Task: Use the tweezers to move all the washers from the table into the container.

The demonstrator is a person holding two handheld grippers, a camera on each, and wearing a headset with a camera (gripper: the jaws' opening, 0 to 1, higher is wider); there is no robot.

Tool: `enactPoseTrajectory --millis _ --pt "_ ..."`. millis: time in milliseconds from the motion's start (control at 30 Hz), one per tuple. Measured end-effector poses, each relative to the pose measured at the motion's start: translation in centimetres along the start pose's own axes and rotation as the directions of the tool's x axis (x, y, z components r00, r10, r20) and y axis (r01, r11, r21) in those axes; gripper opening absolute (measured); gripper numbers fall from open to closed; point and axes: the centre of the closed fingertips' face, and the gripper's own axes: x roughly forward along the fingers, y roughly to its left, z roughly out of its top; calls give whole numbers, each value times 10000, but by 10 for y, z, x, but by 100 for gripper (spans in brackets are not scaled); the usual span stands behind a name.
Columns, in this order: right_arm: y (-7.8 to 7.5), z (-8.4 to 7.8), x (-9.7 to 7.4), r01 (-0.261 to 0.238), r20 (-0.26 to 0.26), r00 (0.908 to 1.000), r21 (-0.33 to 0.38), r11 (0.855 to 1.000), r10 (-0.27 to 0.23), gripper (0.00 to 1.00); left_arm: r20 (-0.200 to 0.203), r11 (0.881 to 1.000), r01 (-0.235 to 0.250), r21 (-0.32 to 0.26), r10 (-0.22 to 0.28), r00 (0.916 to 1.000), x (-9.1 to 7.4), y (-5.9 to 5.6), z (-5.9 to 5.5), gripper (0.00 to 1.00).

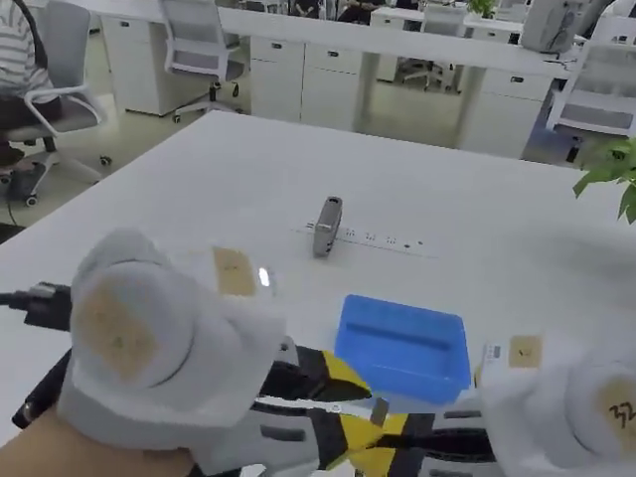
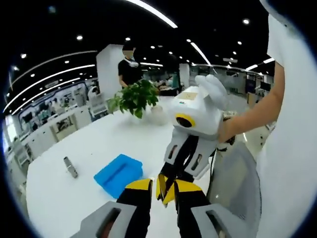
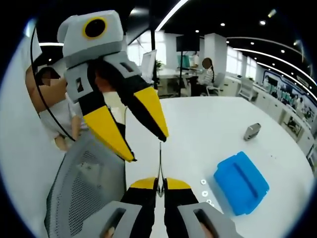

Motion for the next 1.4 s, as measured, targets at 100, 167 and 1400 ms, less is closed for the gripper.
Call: enactPoseTrajectory --millis 100,167,1400 --pt "-12 3 -1 201 156 9997 139 9997 -203 1 44 9935 -1032 -484 1035 9946 -10 8 -18 29" --pt "-20 6 -1 296 348 9989 423 9987 -310 1 43 9834 -1714 -593 1719 9851 -14 14 -28 32" --pt "-109 -13 59 1650 870 9794 1737 9709 -1821 2 -1053 7683 -6207 -1565 6119 7839 -29 75 -120 97"
